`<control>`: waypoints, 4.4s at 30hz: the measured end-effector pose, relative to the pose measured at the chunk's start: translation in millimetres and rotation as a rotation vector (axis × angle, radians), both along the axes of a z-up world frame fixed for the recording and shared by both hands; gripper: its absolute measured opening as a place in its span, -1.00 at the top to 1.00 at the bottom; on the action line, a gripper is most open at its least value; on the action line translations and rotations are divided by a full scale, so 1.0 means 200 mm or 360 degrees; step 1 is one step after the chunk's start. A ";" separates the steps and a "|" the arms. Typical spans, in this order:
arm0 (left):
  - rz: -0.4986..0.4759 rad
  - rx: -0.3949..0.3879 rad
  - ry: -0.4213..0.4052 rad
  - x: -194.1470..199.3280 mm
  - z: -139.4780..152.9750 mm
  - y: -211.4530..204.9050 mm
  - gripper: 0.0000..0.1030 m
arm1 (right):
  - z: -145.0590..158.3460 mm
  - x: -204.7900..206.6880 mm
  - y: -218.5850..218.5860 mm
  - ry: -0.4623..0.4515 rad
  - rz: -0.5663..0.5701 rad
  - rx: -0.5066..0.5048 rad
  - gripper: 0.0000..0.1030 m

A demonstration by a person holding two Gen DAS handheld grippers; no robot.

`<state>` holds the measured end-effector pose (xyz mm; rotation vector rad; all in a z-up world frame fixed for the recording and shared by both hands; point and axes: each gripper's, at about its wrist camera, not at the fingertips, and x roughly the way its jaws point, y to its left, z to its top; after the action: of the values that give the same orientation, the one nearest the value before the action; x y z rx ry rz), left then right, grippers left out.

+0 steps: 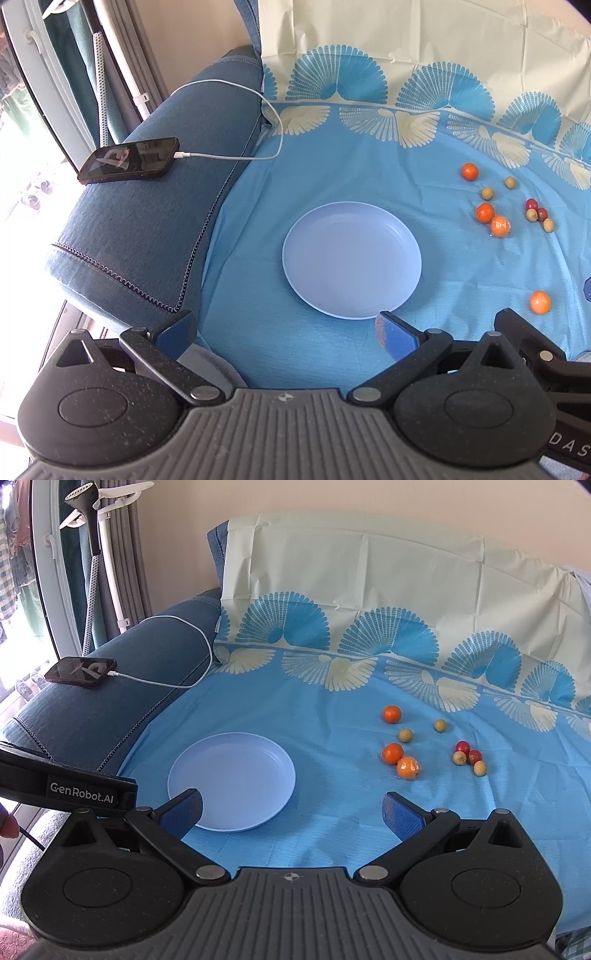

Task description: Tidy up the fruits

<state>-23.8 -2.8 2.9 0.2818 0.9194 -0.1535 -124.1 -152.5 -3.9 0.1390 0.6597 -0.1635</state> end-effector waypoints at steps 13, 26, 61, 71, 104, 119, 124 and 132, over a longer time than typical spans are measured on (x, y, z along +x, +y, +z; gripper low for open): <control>-0.0004 0.0056 0.0034 0.02 -0.04 -0.05 -0.99 | -0.02 0.02 -0.03 0.0004 0.0008 0.0026 -0.99; -0.0090 0.0035 0.0190 0.08 -0.15 -0.19 -0.99 | -0.14 -0.03 -0.22 -0.0056 -0.0158 0.0093 -0.99; 0.0121 -0.0214 0.0784 0.91 -0.94 -1.83 -0.64 | -0.98 0.14 -1.41 0.0185 -0.1061 0.0108 0.22; 0.0065 -0.0133 0.0685 0.82 -0.84 -1.75 0.19 | -0.97 0.13 -1.44 0.0128 -0.1075 0.0179 0.22; 0.0007 -0.0256 -0.0028 -0.26 0.13 0.06 0.19 | 0.06 -0.46 -0.14 -0.0235 -0.0034 0.0169 0.23; -0.0009 -0.0343 -0.0038 -0.32 0.16 0.18 0.19 | 0.13 -0.48 0.02 -0.0213 0.0024 0.0035 0.23; -0.0014 -0.0330 -0.0010 -0.29 0.13 0.17 0.19 | 0.11 -0.46 0.01 -0.0184 0.0038 0.0045 0.23; -0.0014 -0.0281 0.0066 -0.20 0.04 0.13 0.19 | 0.07 -0.37 0.00 -0.0134 0.0063 0.0042 0.23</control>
<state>-63.4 23.6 10.9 0.1195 0.9394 -0.2476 -197.3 -152.5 9.7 0.1572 0.5804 -0.1104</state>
